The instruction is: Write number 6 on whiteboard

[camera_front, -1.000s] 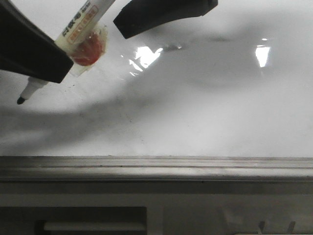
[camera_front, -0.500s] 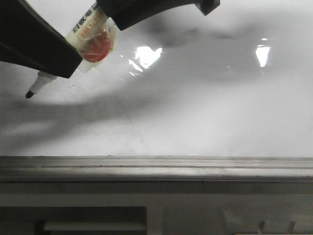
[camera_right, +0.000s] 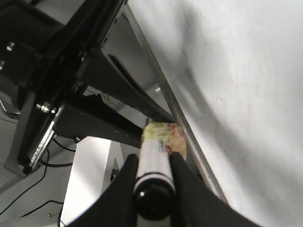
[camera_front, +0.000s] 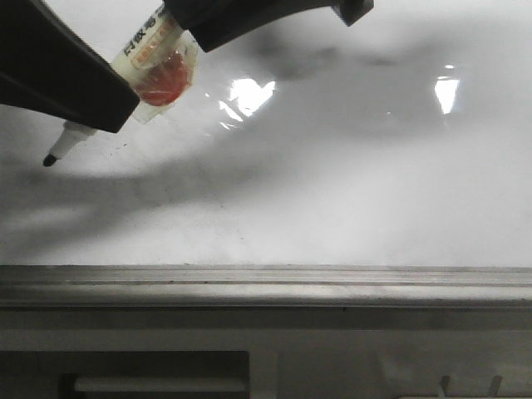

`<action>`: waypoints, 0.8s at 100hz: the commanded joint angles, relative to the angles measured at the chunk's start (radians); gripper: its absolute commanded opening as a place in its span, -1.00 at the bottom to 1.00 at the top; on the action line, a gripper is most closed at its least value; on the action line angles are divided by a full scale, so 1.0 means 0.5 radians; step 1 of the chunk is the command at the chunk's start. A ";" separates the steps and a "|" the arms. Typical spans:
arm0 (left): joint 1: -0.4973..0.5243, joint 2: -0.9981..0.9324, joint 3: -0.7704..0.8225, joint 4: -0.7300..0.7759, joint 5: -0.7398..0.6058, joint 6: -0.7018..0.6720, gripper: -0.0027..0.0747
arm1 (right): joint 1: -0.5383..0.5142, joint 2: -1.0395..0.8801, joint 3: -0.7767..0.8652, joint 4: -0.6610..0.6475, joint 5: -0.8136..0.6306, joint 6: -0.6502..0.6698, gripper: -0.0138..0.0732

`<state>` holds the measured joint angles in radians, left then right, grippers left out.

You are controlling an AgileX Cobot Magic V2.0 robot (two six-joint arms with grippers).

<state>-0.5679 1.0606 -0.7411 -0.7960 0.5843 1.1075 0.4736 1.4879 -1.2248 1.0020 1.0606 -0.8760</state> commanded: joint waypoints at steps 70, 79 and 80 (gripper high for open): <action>-0.014 -0.021 -0.071 -0.032 -0.006 0.016 -0.98 | -0.006 -0.063 -0.070 0.185 0.047 -0.037 -0.84; -0.014 -0.021 -0.076 -0.040 -0.006 0.016 -0.98 | -0.006 -0.063 -0.070 0.185 0.047 -0.037 -0.84; -0.014 -0.021 -0.076 -0.044 -0.007 0.016 -0.98 | -0.006 -0.063 -0.070 0.182 0.047 -0.037 -0.84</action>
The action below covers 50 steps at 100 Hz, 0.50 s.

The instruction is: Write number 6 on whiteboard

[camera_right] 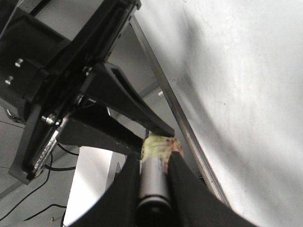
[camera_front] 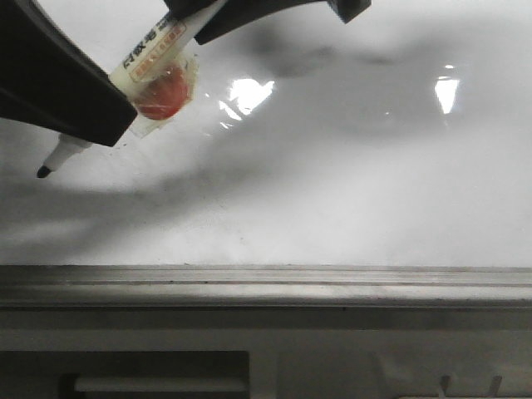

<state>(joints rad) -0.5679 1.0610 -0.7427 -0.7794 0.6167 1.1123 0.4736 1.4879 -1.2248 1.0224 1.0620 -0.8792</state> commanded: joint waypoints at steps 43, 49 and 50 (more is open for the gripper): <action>-0.003 -0.027 -0.153 -0.156 -0.095 -0.011 0.11 | -0.006 -0.076 -0.070 0.097 -0.013 -0.031 -0.83; -0.003 -0.035 -0.162 -0.160 -0.117 -0.025 0.28 | -0.006 -0.108 -0.070 0.053 -0.040 -0.031 -0.82; -0.003 -0.040 -0.163 -0.160 -0.128 -0.034 0.29 | -0.006 -0.113 -0.070 0.040 -0.050 -0.031 -0.82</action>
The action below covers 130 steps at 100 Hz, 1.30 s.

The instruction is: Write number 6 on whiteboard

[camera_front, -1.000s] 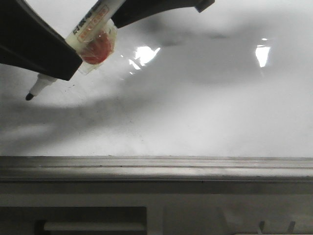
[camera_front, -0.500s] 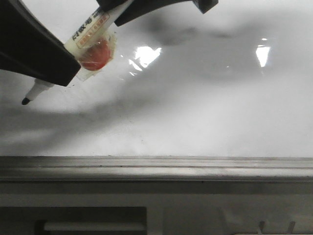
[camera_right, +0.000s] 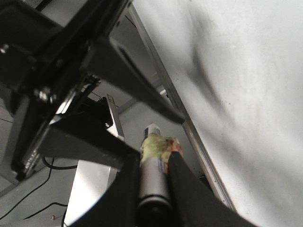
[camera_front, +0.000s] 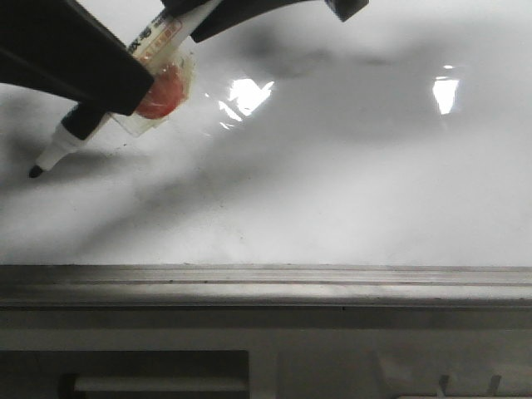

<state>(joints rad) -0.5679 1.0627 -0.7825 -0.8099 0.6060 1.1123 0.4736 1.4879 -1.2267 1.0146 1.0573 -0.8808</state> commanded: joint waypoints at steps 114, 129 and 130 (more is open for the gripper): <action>0.912 -0.933 0.473 -0.621 -0.503 -0.298 0.15 | -0.006 -1.596 1.251 -0.173 -1.795 -0.027 -0.80; 0.912 -0.933 0.473 -0.621 -0.508 -0.298 0.15 | -0.006 -1.493 1.251 -0.165 -1.942 -0.027 -0.80; 0.912 -0.933 0.473 -0.621 -0.508 -0.298 0.15 | -0.006 -1.482 1.251 -0.161 -1.942 -0.027 -0.80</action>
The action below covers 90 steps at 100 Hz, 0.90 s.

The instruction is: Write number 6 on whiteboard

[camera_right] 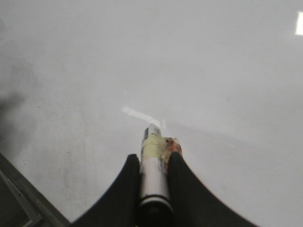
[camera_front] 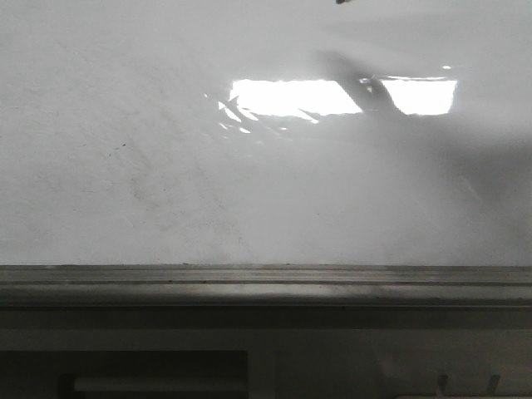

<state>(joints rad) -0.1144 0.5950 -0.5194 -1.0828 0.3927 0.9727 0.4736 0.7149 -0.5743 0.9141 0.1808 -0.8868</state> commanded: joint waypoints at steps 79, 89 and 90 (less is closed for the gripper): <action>0.005 0.002 -0.053 -0.075 -0.081 -0.019 0.15 | -0.208 0.165 -0.046 -0.403 0.319 0.371 -0.80; 0.005 0.002 -0.053 -0.075 -0.081 -0.019 0.15 | -0.204 0.157 -0.059 -0.351 0.248 0.371 -0.80; 0.005 0.002 -0.053 -0.075 -0.081 -0.019 0.15 | -0.200 0.162 -0.059 -0.341 0.238 0.371 -0.80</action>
<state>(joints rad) -0.1144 0.5950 -0.5194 -1.0848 0.3927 0.9727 0.3870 0.7984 -0.5780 0.7624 0.4472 -0.7026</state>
